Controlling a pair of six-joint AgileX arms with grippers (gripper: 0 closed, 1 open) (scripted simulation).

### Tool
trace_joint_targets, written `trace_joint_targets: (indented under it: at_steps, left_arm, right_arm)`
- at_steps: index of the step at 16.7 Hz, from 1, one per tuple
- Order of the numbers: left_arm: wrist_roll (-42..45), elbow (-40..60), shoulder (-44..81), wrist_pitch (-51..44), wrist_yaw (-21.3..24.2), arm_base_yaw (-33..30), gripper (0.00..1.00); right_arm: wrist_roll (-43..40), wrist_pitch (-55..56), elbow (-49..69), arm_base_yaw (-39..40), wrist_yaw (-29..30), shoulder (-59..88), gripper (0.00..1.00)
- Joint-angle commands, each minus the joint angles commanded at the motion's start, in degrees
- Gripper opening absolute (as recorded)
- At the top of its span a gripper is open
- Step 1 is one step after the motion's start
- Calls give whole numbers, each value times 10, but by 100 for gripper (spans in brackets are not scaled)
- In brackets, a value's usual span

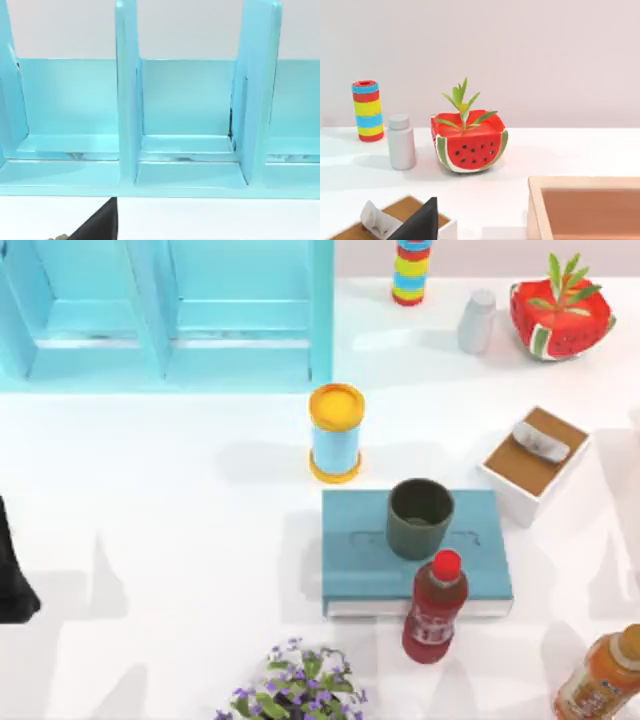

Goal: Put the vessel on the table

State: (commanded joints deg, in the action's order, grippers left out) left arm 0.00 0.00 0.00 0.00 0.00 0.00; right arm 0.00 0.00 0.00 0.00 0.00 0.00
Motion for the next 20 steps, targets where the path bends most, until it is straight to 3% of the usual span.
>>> trace_joint_targets:
  at_steps: [5,10,14,20]
  left_arm:
    - [-8,22,31,-31,1,-22,100]
    - [-55,166,201,-191,-2,-123,100]
    - [-113,385,401,-354,-9,-224,100]
    - [-219,849,720,-562,-29,-365,100]
  right_arm:
    - [0,0,0,0,0,0,100]
    - [0,0,0,0,0,0,100]
    - [0,0,0,0,0,0,100]
    - [0,0,0,0,0,0,100]
